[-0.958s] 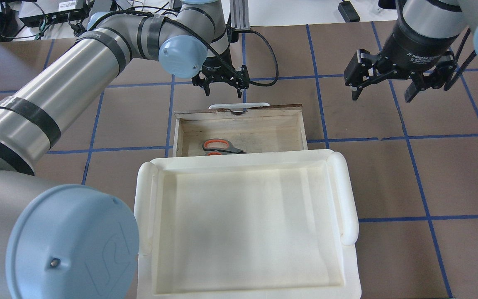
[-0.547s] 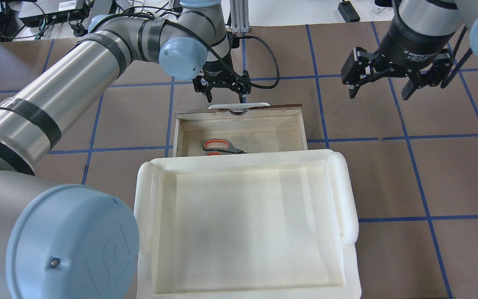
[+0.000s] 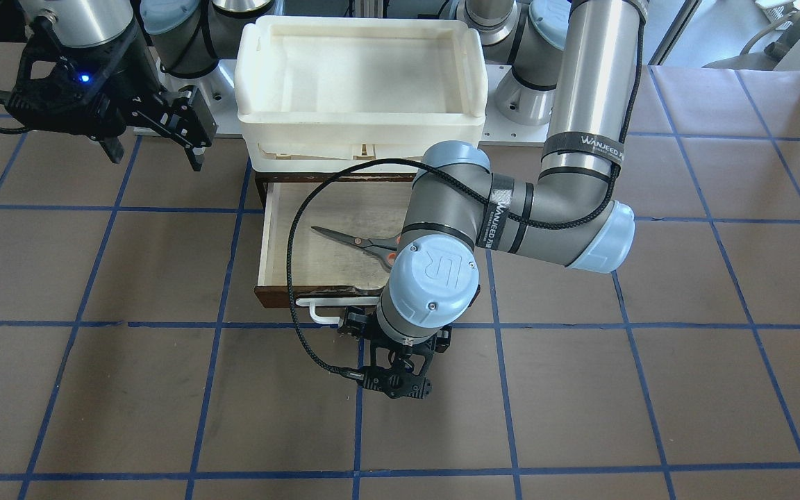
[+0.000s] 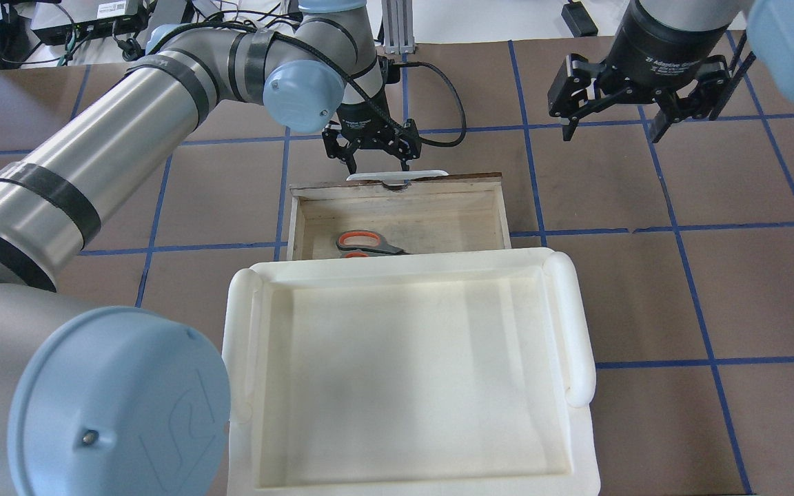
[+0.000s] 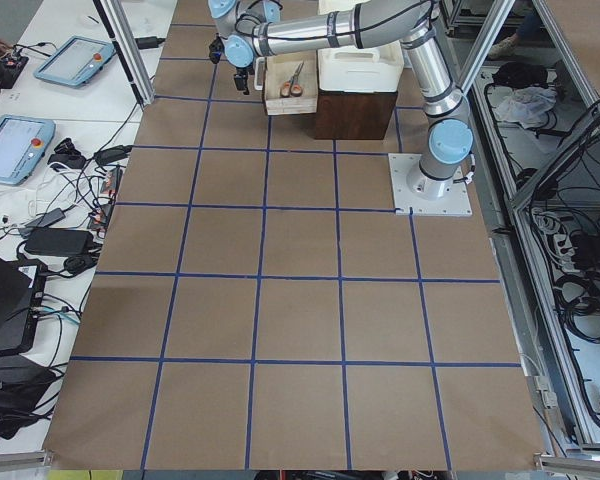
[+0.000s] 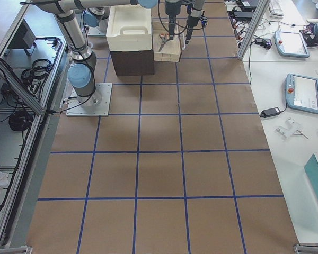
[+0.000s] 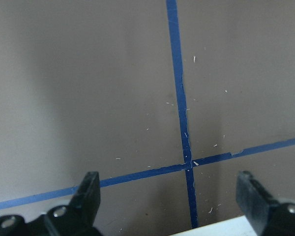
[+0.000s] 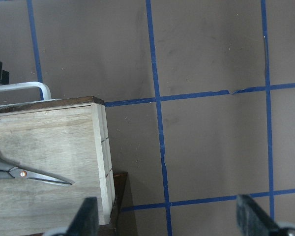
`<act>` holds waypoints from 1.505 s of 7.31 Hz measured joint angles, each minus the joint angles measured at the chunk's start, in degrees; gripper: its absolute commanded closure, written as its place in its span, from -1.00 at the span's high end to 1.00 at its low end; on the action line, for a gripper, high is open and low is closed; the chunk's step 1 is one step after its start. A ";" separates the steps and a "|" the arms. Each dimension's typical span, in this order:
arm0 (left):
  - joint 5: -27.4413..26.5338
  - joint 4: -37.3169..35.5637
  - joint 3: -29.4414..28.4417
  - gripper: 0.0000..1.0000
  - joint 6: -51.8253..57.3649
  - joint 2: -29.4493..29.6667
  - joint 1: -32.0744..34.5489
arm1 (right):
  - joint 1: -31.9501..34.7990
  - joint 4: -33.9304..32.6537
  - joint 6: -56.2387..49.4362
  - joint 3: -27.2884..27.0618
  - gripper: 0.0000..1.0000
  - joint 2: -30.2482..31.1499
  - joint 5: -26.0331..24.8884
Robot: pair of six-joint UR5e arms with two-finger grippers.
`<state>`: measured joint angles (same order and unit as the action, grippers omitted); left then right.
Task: Put scissors in drawer and close it
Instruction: 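Position the left gripper above the drawer's white handle, then push the drawer closed with the left gripper, moving away from the robot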
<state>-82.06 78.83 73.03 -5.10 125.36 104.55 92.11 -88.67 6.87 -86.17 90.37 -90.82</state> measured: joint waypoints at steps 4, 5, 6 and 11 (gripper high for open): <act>0.17 2.97 0.00 1.00 -0.09 -1.08 0.03 | 0.68 -1.54 -0.76 -0.16 1.00 -0.19 0.54; 0.17 3.44 0.04 1.00 -0.09 -1.13 0.05 | 0.65 -1.42 -0.81 -0.17 1.00 -0.19 0.54; 0.14 4.10 0.10 1.00 -0.09 -1.28 0.08 | 0.64 -1.42 -0.82 -0.19 1.00 -0.23 0.44; 0.09 8.99 0.19 1.00 -0.09 -2.08 0.13 | 0.62 -1.71 -0.67 -0.38 1.00 -0.25 0.69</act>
<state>-81.97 87.82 73.22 -5.19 123.29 104.68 92.73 -90.38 6.19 -86.55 90.12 -90.13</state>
